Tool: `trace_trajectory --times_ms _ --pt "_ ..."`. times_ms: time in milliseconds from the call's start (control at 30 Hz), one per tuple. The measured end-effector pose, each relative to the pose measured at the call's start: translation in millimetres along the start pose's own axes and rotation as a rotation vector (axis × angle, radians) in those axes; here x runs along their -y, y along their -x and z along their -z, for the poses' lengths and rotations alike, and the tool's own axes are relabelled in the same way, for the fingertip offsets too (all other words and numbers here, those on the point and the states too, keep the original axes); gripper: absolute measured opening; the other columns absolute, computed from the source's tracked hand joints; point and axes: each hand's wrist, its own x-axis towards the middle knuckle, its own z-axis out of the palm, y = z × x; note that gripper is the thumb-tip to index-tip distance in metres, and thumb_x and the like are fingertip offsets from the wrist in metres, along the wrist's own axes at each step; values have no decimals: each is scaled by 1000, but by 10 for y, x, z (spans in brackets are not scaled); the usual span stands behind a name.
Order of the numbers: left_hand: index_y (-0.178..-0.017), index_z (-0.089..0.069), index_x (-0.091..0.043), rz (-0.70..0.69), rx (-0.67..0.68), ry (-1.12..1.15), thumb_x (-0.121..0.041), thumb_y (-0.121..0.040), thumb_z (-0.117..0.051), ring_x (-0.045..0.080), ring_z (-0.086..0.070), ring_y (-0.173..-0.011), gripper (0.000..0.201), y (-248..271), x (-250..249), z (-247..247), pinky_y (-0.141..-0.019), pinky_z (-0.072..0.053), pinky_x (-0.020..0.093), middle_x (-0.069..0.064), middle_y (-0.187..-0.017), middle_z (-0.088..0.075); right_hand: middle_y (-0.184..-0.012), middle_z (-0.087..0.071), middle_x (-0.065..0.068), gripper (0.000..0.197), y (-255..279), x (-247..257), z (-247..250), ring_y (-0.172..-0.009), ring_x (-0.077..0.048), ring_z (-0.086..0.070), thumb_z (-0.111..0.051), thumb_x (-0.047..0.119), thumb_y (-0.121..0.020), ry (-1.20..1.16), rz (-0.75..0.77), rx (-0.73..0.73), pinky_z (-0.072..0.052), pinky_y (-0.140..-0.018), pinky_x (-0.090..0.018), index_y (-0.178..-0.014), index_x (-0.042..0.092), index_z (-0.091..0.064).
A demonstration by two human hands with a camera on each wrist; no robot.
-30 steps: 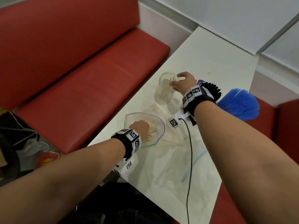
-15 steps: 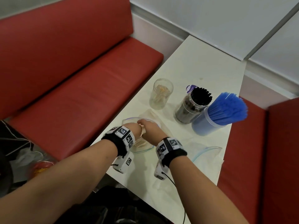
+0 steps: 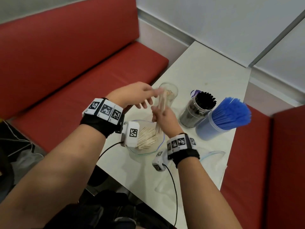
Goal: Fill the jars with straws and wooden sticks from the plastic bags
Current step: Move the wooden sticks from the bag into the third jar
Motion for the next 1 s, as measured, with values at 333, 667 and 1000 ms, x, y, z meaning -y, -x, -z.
trace_trajectory --times_ms 333,667,1000 --pt "-108 -67 6 407 403 1230 -38 -102 -45 35 -69 -101 49 -58 356 -737 -84 -59 44 21 -109 -69 -61 -46 0 25 138 942 488 -60 -17 -50 -59 27 -102 -509 211 -97 -49 -66 -32 -86 9 -54" --pt "-84 -60 -5 465 550 1312 -14 -86 -59 6 -48 -42 10 -177 157 -699 -29 -34 12 2 -66 -51 -64 -57 4 30 315 1077 597 -75 -19 -66 -74 34 -90 -375 187 -147 -56 -85 -42 -65 27 -59" --pt "-82 -58 -11 501 484 1172 -26 -95 -57 3 -38 -31 19 -286 238 -744 -22 -22 14 2 -65 -55 -65 -54 -6 38 296 1065 658 -85 -31 -72 -69 31 -95 -370 131 -21 -49 -79 -49 -64 19 -52"
